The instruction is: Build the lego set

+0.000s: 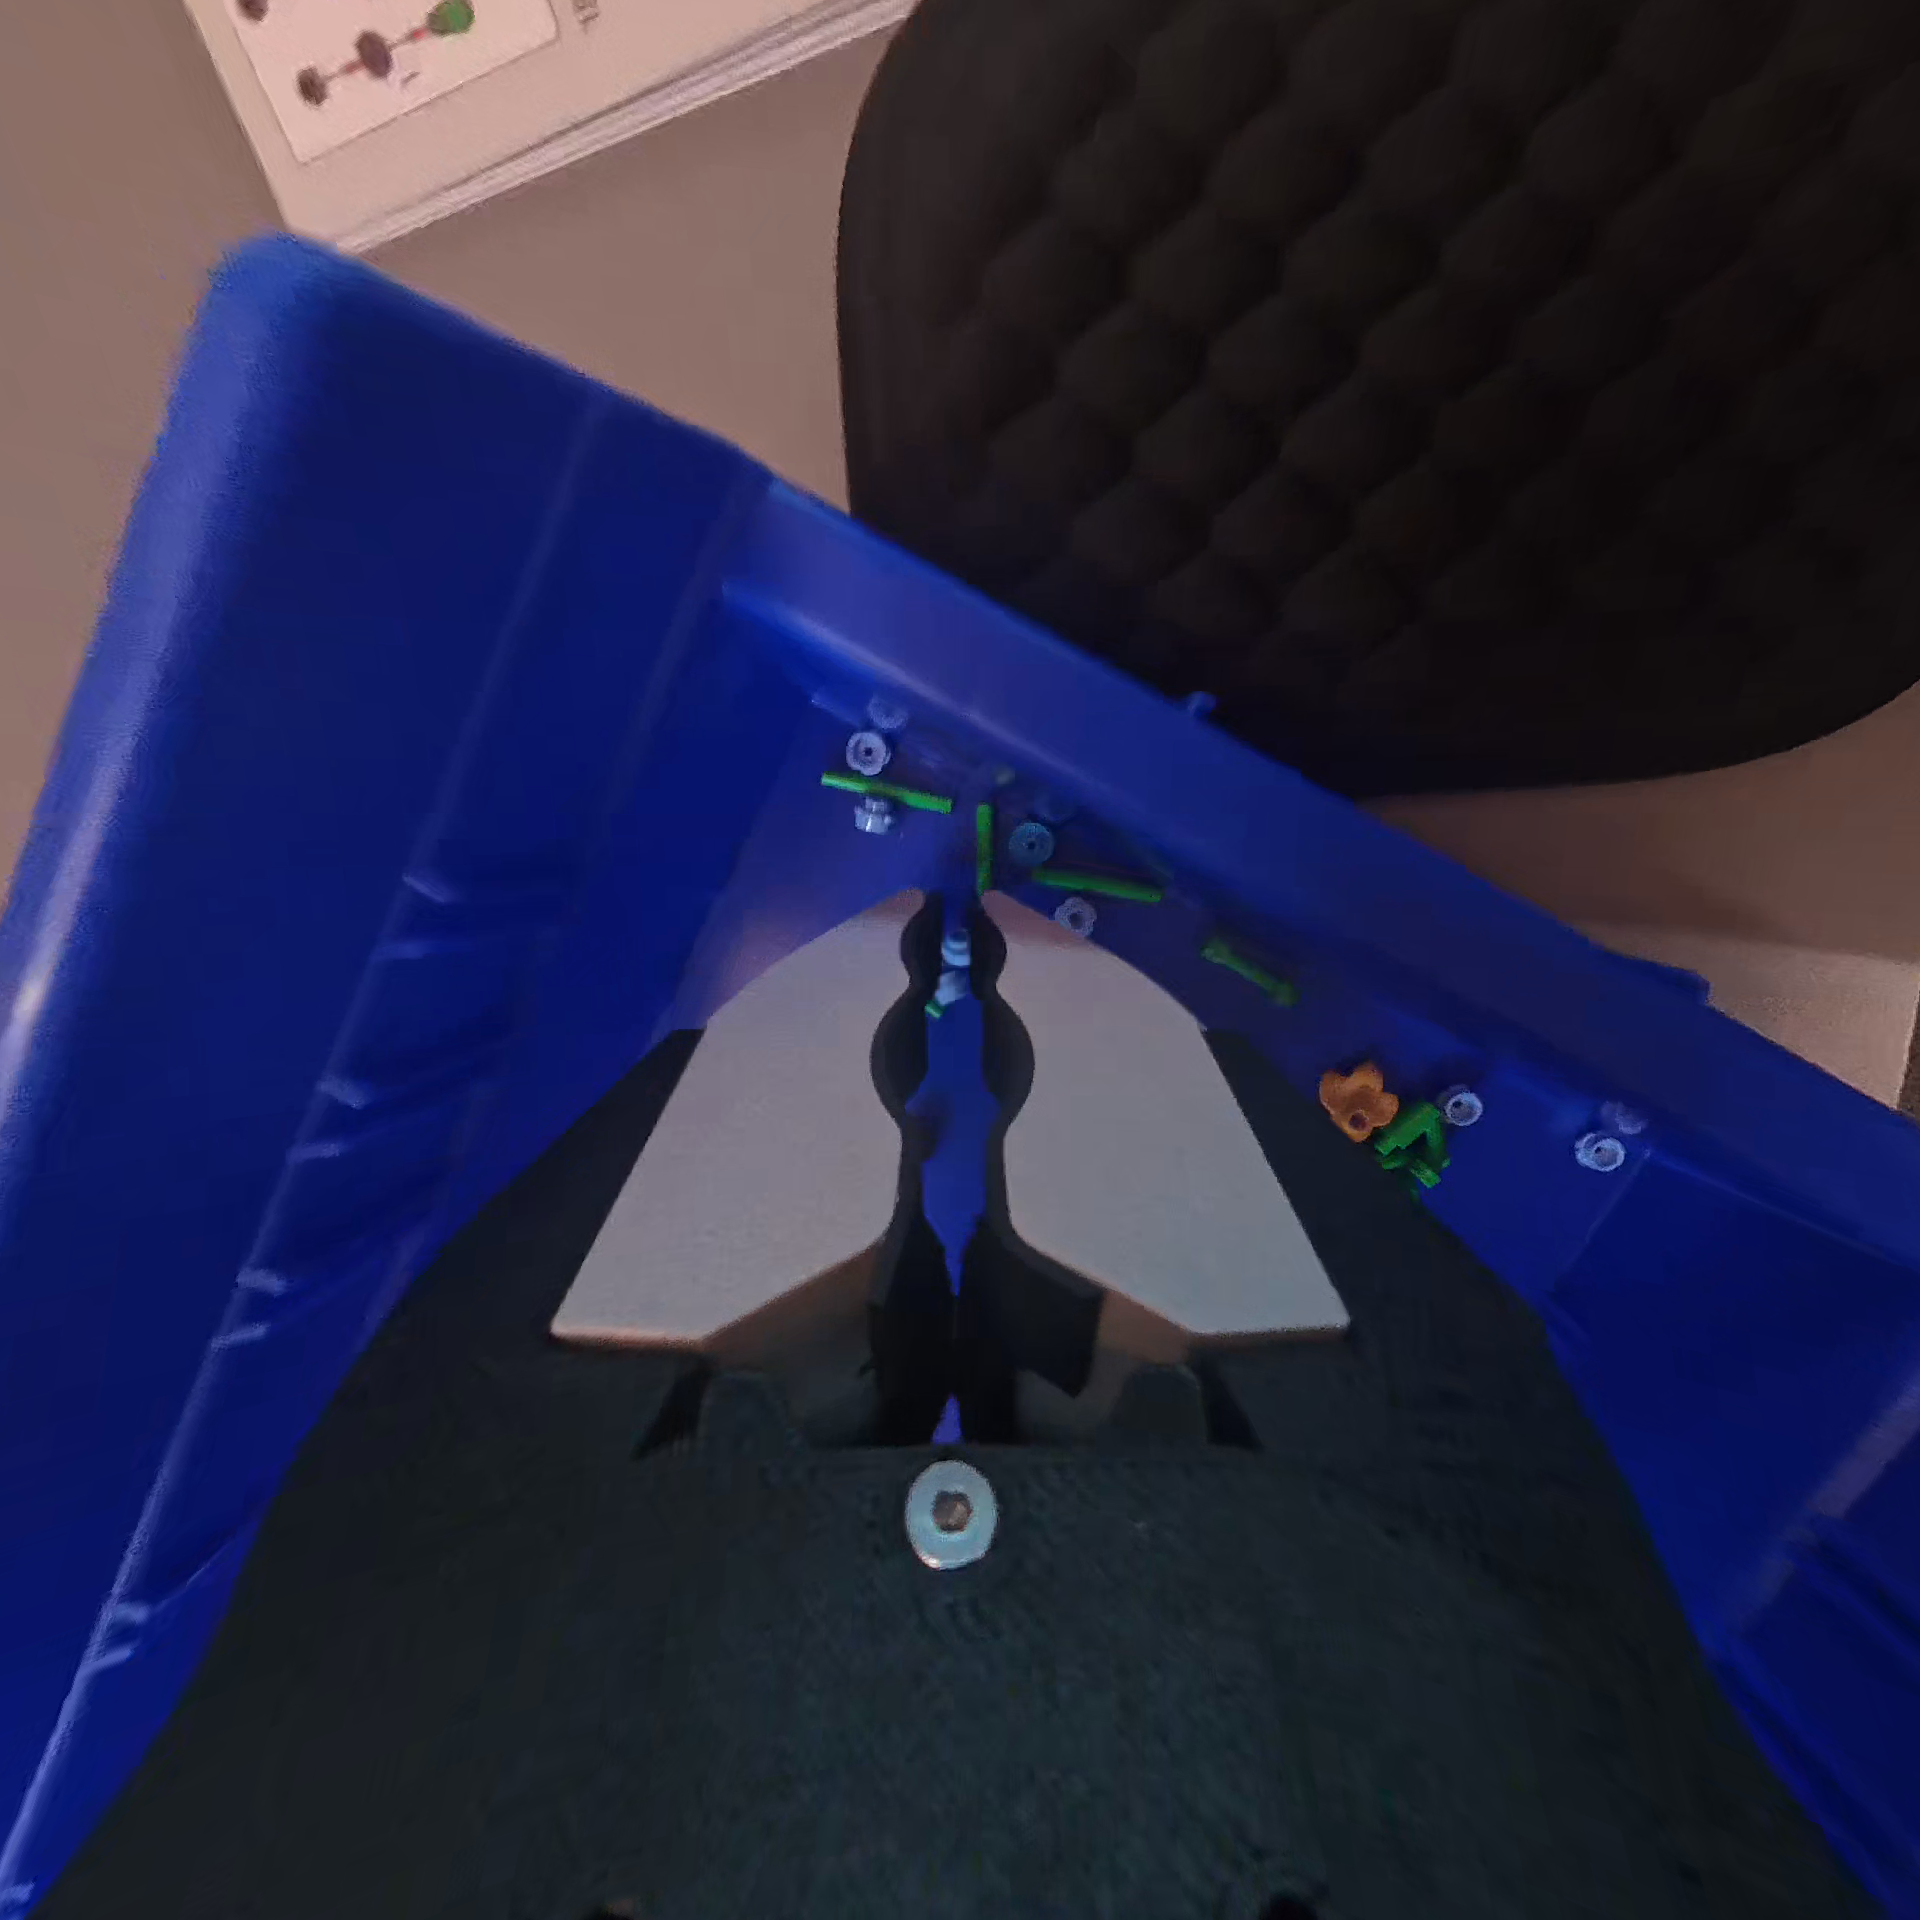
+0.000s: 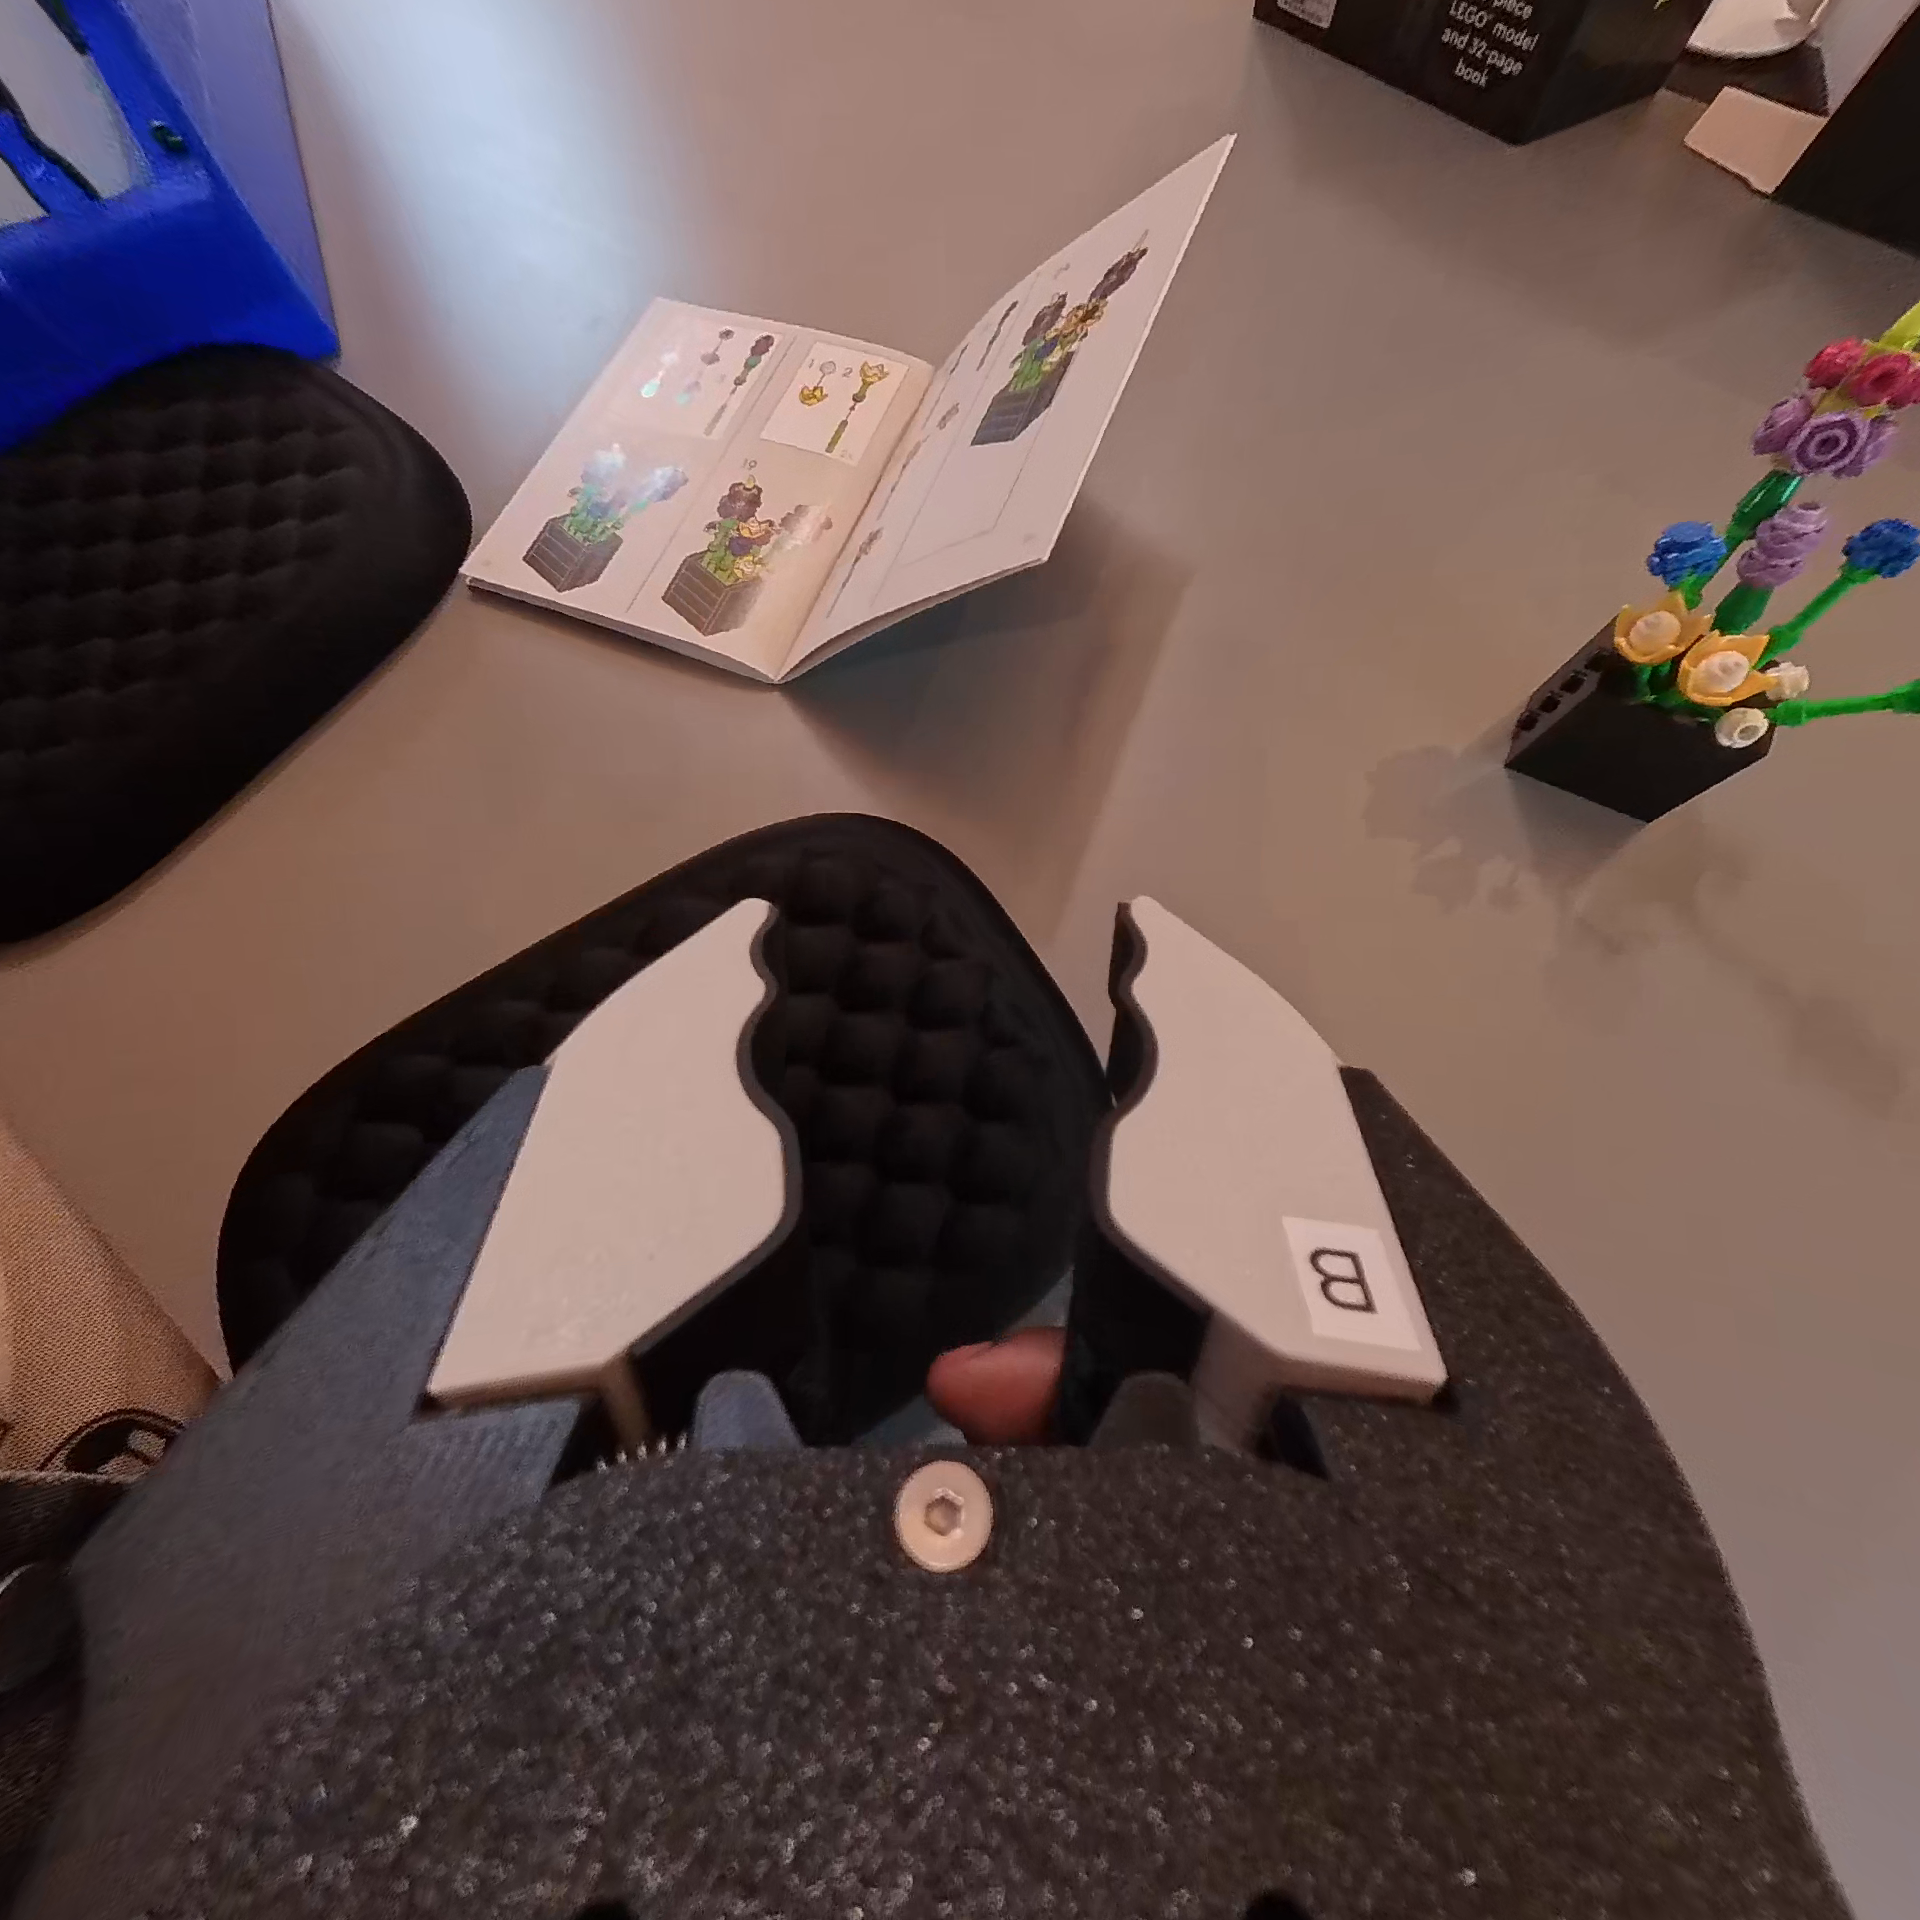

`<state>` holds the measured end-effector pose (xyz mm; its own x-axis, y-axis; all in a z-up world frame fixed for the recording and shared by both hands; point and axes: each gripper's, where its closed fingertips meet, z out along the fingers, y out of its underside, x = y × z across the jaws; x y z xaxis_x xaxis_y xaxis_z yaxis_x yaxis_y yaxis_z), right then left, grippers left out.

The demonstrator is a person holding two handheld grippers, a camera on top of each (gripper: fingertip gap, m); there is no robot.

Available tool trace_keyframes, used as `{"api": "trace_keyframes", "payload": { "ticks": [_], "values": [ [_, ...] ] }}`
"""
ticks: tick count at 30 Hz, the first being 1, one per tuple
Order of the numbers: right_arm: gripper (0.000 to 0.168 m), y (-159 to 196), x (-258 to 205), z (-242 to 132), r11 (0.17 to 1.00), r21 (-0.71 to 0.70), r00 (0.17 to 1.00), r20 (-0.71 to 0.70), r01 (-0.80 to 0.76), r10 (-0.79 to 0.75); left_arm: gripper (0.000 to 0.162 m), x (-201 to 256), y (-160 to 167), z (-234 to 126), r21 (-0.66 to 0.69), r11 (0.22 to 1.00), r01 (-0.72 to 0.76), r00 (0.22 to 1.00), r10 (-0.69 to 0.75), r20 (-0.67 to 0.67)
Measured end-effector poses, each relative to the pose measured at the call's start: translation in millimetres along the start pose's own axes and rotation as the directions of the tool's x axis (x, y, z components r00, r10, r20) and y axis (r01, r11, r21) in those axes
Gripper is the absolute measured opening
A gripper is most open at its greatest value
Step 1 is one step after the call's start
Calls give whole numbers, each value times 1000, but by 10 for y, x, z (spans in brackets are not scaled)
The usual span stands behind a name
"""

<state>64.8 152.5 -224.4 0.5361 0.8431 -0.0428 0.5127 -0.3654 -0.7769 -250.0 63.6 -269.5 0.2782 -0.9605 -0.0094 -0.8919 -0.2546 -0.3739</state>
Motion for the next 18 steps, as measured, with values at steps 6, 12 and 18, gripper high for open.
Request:
{"api": "trace_keyframes", "payload": {
  "ticks": [6,12,18],
  "values": [
    [60,23,21,-17,1000,-1,1000,-9,-10,10,9,10,-22,-36,-4,999,-40,999,40,17],
    [59,12,18,-7,1000,0,1000,-10,-3,3,9,25,31,42,-53,998,-21,1000,21,0],
    [59,6,5,-7,1000,5,1000,-8,-7,7,3,60,43,50,-69,997,25,999,-28,-36]
  ]
}}
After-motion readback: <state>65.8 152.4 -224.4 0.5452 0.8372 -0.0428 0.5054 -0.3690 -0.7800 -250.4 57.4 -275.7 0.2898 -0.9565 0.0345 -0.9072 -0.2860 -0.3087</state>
